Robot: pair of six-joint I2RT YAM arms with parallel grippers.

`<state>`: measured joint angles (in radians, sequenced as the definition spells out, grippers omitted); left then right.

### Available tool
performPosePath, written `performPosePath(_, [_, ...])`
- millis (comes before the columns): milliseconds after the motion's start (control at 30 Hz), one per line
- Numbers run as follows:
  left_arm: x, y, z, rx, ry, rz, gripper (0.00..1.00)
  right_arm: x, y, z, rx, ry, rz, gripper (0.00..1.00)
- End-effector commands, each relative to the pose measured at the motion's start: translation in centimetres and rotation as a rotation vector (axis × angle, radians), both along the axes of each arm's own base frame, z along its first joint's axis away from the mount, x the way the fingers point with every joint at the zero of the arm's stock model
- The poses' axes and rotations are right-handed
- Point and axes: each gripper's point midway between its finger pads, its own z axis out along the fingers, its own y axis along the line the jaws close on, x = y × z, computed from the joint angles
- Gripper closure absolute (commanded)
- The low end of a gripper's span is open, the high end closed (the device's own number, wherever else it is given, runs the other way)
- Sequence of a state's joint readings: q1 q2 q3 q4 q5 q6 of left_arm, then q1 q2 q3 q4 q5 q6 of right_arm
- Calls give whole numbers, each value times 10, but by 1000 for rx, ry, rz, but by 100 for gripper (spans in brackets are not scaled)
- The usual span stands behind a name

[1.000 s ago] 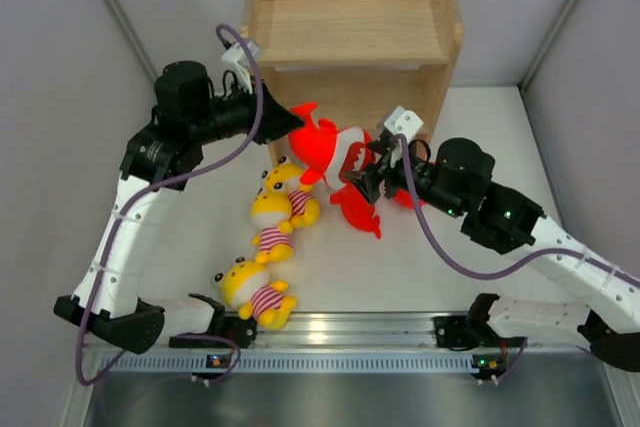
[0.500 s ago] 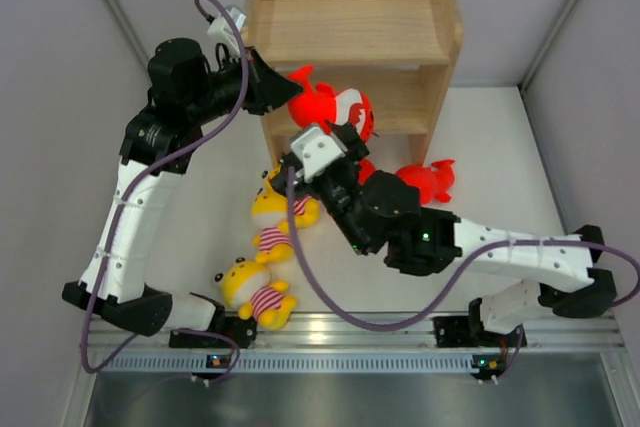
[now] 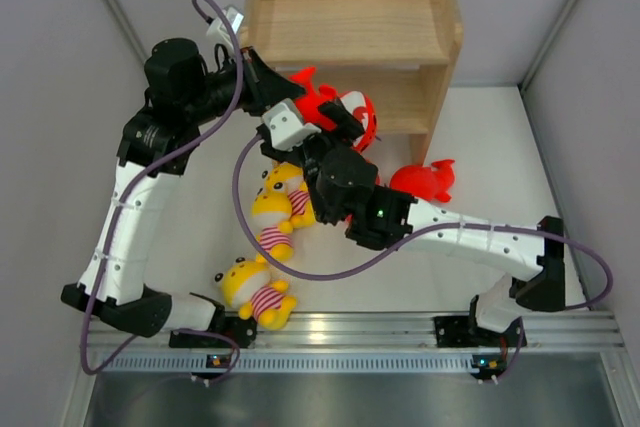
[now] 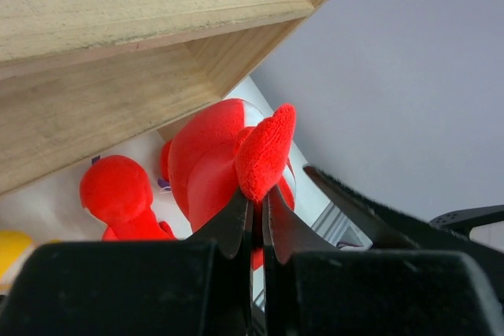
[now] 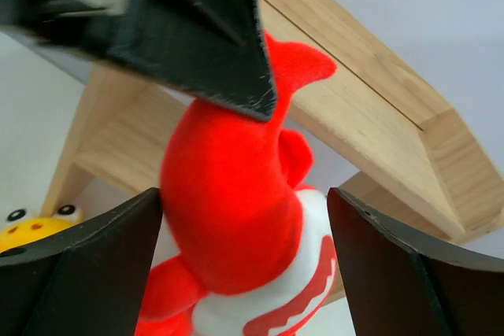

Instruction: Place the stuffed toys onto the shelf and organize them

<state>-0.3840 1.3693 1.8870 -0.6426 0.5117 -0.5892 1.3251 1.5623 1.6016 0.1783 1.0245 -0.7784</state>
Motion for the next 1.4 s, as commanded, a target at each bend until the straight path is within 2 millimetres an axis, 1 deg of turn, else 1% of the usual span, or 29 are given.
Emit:
performPosePath(0, [-22,1,26,-69,-49,-46,100,19,-20,23,77,-34,-110,15])
performPosePath(67, [-26,0,25,-73,-43,-59,100,25,-22,22,81,-31,-111,19])
performPosePath(100, [-27,0,27,-77,-47,-64,100,29,-25,22,81,-27,-120,39])
performPosePath(200, [-32,-1,31,-74,-74,-90,100,33,-35,25,97,-23,-123,71])
performPosePath(233, [-33,-1,33,-73,-87,-101,100,33,-38,26,97,-19,-117,77])
performPosePath(300, [-37,-2,32,-51,-121,-124,100,29,-49,42,122,-28,-69,100])
performPosePath(333, [-41,-3,31,-42,-135,-145,91,28,-50,37,95,2,-34,100])
performPosePath(367, [-43,-3,31,-29,-158,-159,80,22,-49,48,99,2,69,100])
performPosePath(400, [-46,-1,31,3,-210,-171,57,25,-57,59,101,10,104,100])
performPosePath(467, [-55,0,26,40,-257,-211,35,16,-56,61,28,38,252,100])
performPosePath(533, [-57,9,29,96,-328,-175,20,13,-69,82,-35,7,300,100])
performPosePath(567, [-57,14,24,126,-315,-153,18,9,-63,69,-127,47,360,100])
performPosePath(600, [-54,21,25,167,-354,-119,16,3,-70,91,-127,17,390,100])
performPosePath(667, [-50,41,31,238,-411,-13,10,-1,-63,91,-243,-2,477,100])
performPosePath(700, [-49,50,25,311,-436,7,8,-2,-69,93,-292,-12,485,100])
performPosePath(767, [-44,73,23,397,-463,112,5,4,-62,92,-429,-74,511,100])
performPosePath(833, [-38,88,5,517,-484,140,4,14,-62,95,-553,-136,505,100])
performPosePath(867, [-35,95,-1,546,-475,160,4,20,-47,87,-601,-147,546,100])
performPosePath(900, [-30,101,-6,578,-473,179,4,31,-51,91,-634,-173,540,100])
performPosePath(967, [-25,104,-20,607,-447,176,4,49,-36,84,-737,-243,584,100])
performPosePath(1033, [-22,101,-26,617,-444,155,5,77,-43,91,-788,-293,546,100])
performPosePath(1067, [-18,99,-30,623,-436,141,5,91,-33,82,-804,-299,574,100])
performPosePath(1100, [-18,97,-29,620,-440,129,5,109,-45,89,-804,-315,532,100])
performPosePath(1133, [-16,95,-32,620,-435,119,5,121,-48,95,-791,-342,508,99])
performPosePath(1167, [-14,94,-34,622,-432,112,5,130,-44,90,-781,-346,527,98])
performPosePath(1200, [-9,91,-39,625,-415,99,5,143,-55,88,-778,-335,511,94])
performPosePath(1267, [-6,86,-42,618,-408,74,6,153,-61,87,-763,-334,502,87])
performPosePath(1300, [-2,83,-47,619,-395,60,6,159,-65,81,-757,-316,499,77])
performPosePath(1367, [1,79,-50,614,-387,40,7,162,-71,82,-742,-323,492,64])
